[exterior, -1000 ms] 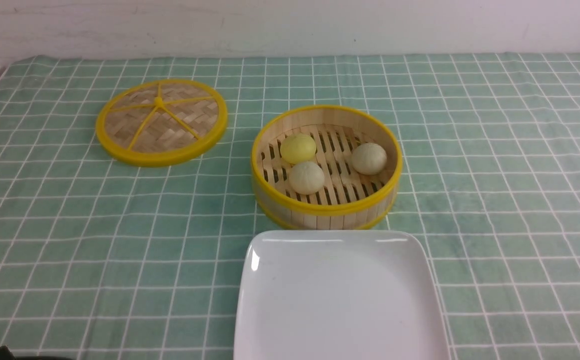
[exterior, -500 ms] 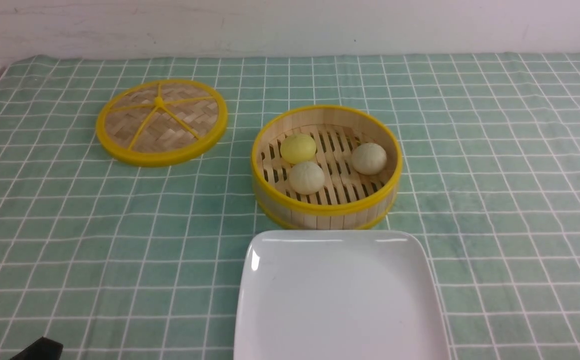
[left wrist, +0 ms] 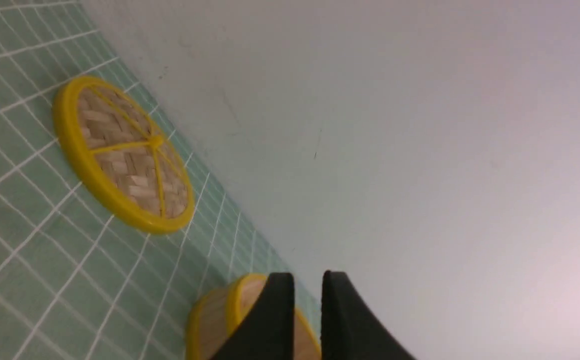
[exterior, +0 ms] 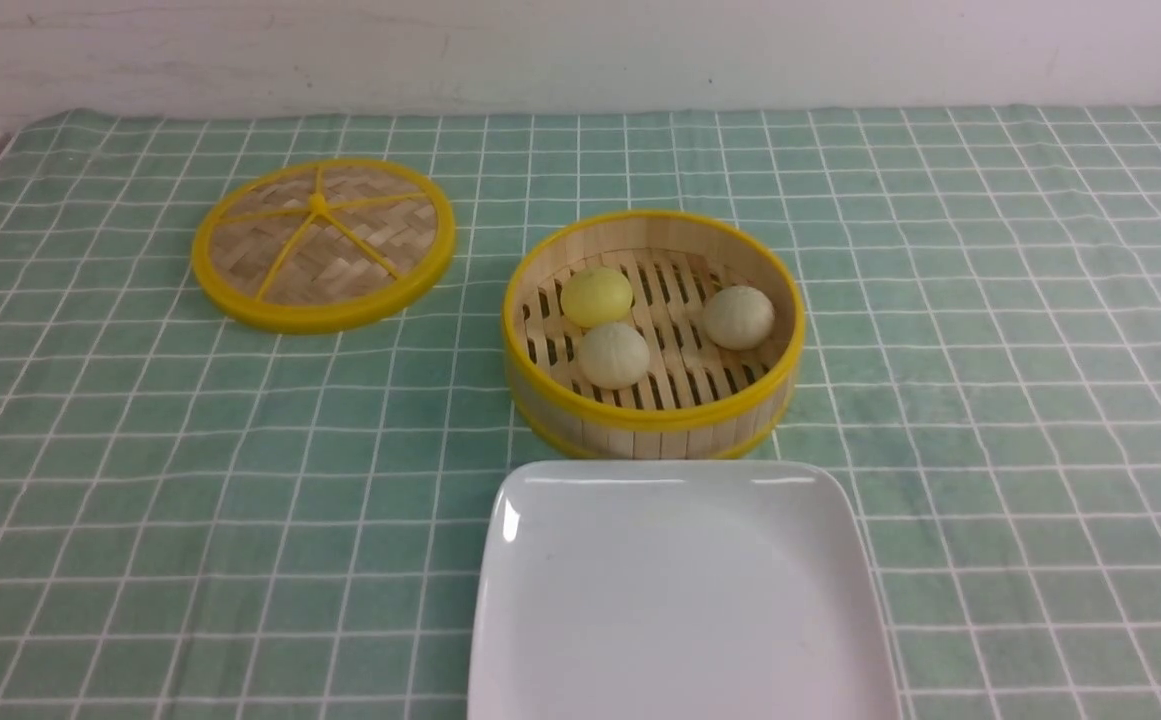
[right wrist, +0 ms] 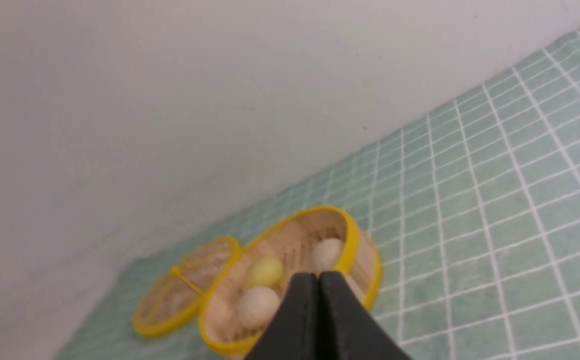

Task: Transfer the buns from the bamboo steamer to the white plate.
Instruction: 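Reach toward a bun in the bamboo steamer with the right gripper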

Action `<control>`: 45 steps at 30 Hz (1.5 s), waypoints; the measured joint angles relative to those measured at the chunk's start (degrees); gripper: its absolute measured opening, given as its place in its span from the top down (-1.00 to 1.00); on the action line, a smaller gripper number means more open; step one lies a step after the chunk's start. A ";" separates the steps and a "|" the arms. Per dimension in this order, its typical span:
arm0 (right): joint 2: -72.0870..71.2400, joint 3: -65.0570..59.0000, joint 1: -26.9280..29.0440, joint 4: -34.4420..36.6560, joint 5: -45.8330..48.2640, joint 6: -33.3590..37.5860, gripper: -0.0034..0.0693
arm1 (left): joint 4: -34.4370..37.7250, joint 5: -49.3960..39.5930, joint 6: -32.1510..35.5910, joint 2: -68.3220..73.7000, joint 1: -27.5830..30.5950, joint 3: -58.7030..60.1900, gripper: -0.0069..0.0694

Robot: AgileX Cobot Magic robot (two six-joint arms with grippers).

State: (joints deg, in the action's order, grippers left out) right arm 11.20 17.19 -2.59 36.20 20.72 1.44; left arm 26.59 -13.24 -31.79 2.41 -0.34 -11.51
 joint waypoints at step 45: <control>108.56 78.24 -22.03 -34.47 14.14 5.75 -0.17 | 5.19 -39.70 31.79 51.65 0.00 -13.27 0.76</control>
State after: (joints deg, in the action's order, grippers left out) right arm 119.76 95.43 -24.63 1.73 34.86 7.18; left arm 31.78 -52.94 0.00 54.06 -0.34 -24.79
